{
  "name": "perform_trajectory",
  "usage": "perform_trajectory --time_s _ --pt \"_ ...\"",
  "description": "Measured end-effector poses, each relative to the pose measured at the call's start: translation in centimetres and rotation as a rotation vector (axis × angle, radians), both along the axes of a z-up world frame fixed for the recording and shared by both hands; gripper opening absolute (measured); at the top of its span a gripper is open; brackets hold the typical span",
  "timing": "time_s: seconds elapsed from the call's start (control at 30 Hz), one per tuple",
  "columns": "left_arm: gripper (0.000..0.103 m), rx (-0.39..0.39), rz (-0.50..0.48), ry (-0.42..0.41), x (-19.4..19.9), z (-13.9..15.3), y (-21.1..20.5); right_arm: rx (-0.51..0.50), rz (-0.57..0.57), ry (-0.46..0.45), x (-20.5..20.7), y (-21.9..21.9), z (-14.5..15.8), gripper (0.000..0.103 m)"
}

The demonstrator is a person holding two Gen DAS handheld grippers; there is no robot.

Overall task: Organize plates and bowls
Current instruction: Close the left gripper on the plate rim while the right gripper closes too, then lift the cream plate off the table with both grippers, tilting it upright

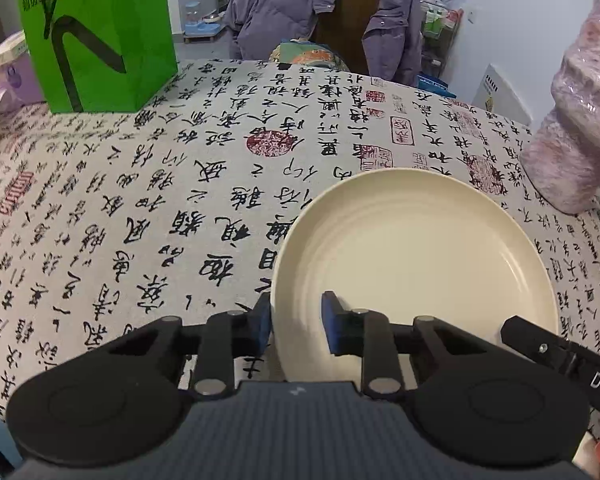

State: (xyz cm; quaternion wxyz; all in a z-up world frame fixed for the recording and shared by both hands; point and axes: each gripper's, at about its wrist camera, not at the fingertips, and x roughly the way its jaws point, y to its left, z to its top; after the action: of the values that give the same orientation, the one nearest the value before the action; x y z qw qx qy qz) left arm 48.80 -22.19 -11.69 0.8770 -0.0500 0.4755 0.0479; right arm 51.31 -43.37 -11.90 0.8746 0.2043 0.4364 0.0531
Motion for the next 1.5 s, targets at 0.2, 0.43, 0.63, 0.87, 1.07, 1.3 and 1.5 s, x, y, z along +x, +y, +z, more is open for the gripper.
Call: perform_trajectory --time_s 0.2,0.43,0.63,0.87,1.07,1.3,1.5 --pt "0.024 0.005 -0.001 -0.006 0.0 0.0 0.1 -0.003 -0.019 -0.006 -0.1 0.0 -0.1 0.025" --pt "0.021 0.042 -0.003 -0.012 -0.2 0.1 -0.2 -0.032 -0.031 -0.044 -0.4 0.0 0.0 0.016" --pt "0.021 0.056 0.008 -0.038 -0.5 0.5 0.2 -0.100 -0.008 -0.106 -1.0 1.4 0.9 0.016" --pt "0.021 0.067 -0.001 -0.061 -0.9 0.8 0.1 -0.105 -0.009 -0.125 -1.2 1.5 1.2 0.016" --pt "0.021 0.063 0.003 -0.091 -1.4 1.5 0.3 -0.093 -0.016 -0.159 -1.6 1.5 1.6 0.015" --pt "0.021 0.049 0.003 -0.134 -1.9 2.4 0.5 -0.063 -0.027 -0.210 -2.0 1.3 2.3 0.015" --pt "0.021 0.032 -0.003 -0.166 -2.6 3.4 0.8 -0.039 -0.045 -0.238 -2.5 1.0 3.1 0.015"
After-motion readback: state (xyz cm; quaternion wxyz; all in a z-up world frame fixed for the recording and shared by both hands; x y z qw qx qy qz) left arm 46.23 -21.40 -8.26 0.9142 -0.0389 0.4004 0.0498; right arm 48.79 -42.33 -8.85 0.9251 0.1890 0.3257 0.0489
